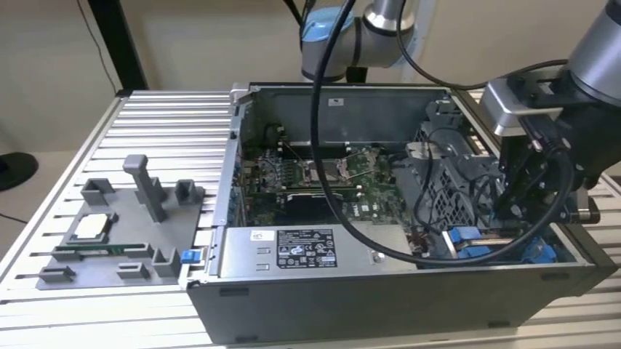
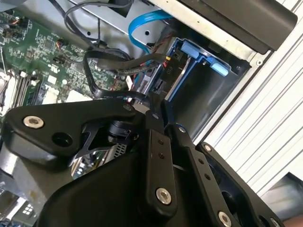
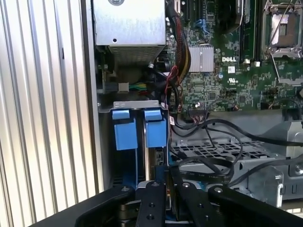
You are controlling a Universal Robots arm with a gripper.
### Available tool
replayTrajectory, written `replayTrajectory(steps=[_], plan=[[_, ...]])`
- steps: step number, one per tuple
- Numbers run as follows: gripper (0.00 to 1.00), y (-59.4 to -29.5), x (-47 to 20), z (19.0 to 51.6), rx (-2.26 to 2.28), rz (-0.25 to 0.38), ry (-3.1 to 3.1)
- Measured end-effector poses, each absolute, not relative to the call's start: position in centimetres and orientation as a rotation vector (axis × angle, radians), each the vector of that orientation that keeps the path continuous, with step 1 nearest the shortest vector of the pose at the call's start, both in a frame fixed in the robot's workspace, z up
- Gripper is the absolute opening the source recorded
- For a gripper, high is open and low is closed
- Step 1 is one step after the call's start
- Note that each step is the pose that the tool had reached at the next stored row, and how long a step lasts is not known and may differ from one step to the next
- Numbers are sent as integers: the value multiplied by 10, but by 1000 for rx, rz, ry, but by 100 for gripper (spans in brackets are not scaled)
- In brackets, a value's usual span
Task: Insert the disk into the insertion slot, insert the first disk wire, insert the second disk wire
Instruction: 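Insert the second disk wire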
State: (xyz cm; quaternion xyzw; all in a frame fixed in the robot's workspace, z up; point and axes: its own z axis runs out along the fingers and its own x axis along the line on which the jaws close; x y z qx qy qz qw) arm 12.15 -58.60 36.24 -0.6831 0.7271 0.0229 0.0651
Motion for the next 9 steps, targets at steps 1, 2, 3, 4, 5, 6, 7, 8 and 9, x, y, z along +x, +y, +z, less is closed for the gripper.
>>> replayTrajectory(steps=[1,2,3,4,5,6,7,8,9], plan=[[0,-586,122,361,-2063,68,2191],[0,-586,122,360,-2064,66,2188],[0,-586,122,359,-2065,65,2185],[0,-586,123,358,-2067,63,2183],[0,-586,123,357,-2068,61,2180],[0,-586,123,356,-2069,59,2176],[0,-586,124,355,-2071,58,2173],[0,-587,124,354,-2072,56,2170],[0,-587,124,353,-2073,54,2168]])
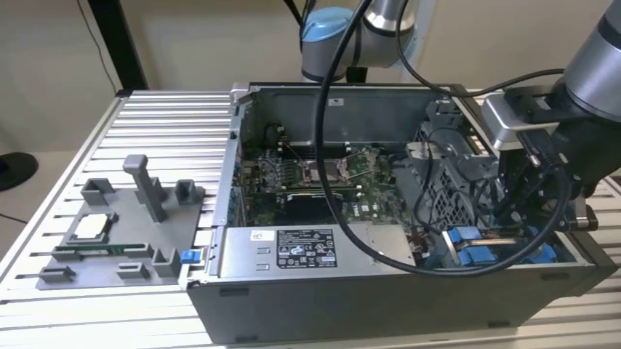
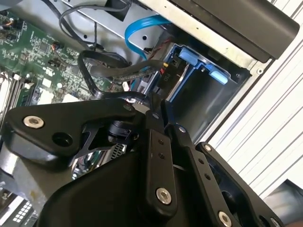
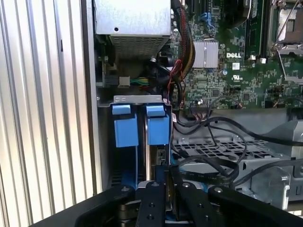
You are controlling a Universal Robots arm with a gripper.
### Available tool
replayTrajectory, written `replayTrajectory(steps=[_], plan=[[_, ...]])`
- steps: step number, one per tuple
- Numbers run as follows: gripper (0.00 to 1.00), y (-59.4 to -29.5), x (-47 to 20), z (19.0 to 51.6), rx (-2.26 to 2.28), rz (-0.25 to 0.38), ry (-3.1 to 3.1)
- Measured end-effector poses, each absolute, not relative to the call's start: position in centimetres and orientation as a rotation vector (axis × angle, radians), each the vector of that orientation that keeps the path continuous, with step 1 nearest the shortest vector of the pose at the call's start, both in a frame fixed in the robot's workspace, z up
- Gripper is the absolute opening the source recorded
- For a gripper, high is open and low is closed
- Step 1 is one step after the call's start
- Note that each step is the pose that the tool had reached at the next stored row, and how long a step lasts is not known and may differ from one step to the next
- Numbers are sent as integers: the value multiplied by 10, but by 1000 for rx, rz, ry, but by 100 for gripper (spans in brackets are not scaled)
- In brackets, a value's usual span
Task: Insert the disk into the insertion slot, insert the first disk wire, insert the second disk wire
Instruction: 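Insert the second disk wire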
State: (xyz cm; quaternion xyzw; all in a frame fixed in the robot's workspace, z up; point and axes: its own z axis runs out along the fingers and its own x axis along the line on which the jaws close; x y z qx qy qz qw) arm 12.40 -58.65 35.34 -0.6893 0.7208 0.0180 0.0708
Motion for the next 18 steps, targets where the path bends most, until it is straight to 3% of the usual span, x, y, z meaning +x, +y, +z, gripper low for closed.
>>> replayTrajectory(steps=[18], plan=[[0,-587,127,349,-2075,52,2164]])
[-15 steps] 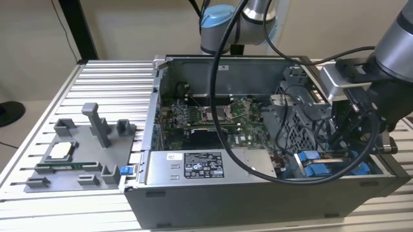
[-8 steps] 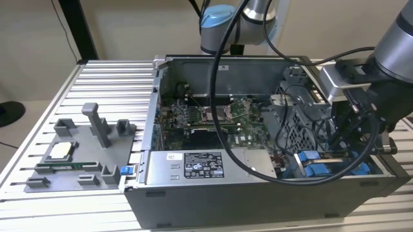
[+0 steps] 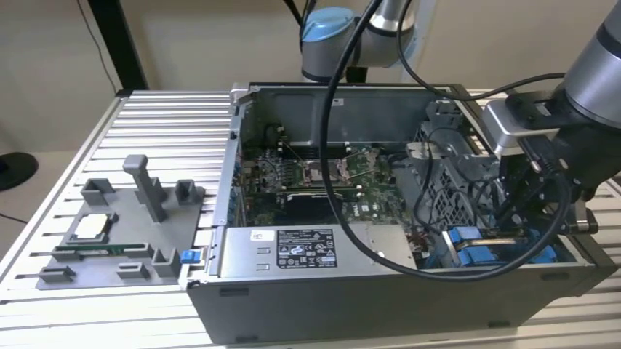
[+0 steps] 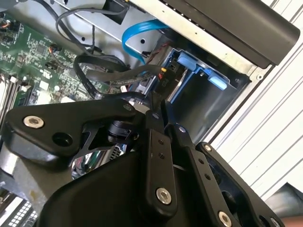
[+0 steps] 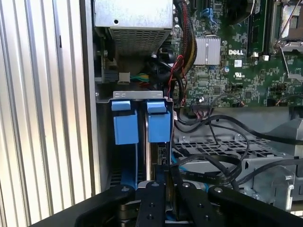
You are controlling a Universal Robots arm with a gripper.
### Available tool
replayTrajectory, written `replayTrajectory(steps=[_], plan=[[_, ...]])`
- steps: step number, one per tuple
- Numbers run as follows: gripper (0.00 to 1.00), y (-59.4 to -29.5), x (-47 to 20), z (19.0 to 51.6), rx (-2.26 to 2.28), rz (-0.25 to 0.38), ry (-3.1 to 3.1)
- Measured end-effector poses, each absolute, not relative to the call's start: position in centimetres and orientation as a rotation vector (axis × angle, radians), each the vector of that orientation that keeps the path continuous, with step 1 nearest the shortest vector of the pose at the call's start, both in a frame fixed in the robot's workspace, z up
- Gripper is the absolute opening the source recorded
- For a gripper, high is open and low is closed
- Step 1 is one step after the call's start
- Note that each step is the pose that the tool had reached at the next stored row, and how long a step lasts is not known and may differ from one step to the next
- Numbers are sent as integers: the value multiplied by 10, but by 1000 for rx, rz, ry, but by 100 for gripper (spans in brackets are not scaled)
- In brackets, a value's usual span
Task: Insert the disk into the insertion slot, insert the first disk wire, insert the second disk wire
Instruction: 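Insert the second disk wire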
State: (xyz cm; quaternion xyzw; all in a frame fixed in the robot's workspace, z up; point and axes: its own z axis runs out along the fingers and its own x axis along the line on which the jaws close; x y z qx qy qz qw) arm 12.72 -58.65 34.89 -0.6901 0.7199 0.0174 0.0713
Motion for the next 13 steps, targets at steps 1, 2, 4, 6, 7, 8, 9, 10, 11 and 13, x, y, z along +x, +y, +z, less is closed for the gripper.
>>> replayTrajectory(steps=[1,2,4,6,7,8,9,10,11,13], plan=[[0,-587,127,349,-2075,52,2165],[0,-587,127,348,-2075,52,2165],[0,-587,127,348,-2075,53,2164],[0,-587,127,347,-2075,53,2164],[0,-587,127,347,-2075,53,2164],[0,-587,127,347,-2075,53,2164],[0,-587,127,346,-2075,53,2164],[0,-587,127,346,-2075,53,2164],[0,-587,127,345,-2075,53,2164],[0,-587,127,344,-2075,53,2164]])
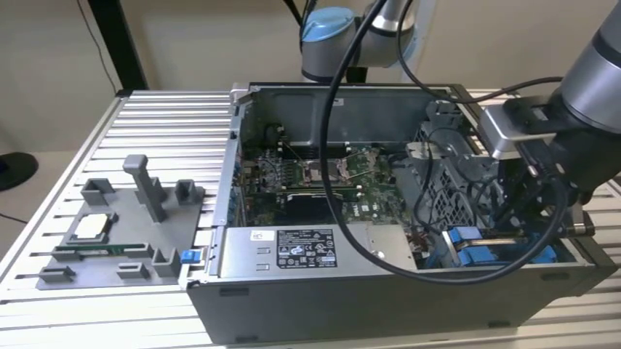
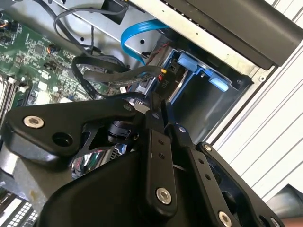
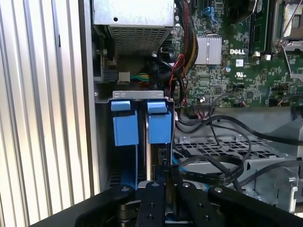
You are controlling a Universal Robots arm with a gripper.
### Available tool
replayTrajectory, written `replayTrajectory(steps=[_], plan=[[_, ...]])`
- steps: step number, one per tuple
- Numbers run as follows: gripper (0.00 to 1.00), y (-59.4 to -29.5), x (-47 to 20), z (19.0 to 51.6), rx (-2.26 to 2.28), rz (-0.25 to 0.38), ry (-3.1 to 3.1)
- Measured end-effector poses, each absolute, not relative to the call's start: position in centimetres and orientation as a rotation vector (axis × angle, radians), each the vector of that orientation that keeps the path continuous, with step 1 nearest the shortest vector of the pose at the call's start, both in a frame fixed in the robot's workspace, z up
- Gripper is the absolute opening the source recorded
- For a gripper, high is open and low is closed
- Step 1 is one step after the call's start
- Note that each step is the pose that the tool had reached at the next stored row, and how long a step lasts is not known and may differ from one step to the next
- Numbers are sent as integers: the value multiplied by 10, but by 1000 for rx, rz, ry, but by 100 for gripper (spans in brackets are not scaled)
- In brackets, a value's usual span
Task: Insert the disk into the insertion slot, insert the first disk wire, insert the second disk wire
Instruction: 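Insert the second disk wire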
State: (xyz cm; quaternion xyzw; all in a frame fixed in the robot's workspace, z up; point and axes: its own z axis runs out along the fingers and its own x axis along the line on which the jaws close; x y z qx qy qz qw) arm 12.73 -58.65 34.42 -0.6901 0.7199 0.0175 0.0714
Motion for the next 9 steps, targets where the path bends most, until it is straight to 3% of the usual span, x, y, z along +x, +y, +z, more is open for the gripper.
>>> replayTrajectory(steps=[9], plan=[[0,-587,127,340,-2075,52,2165]])
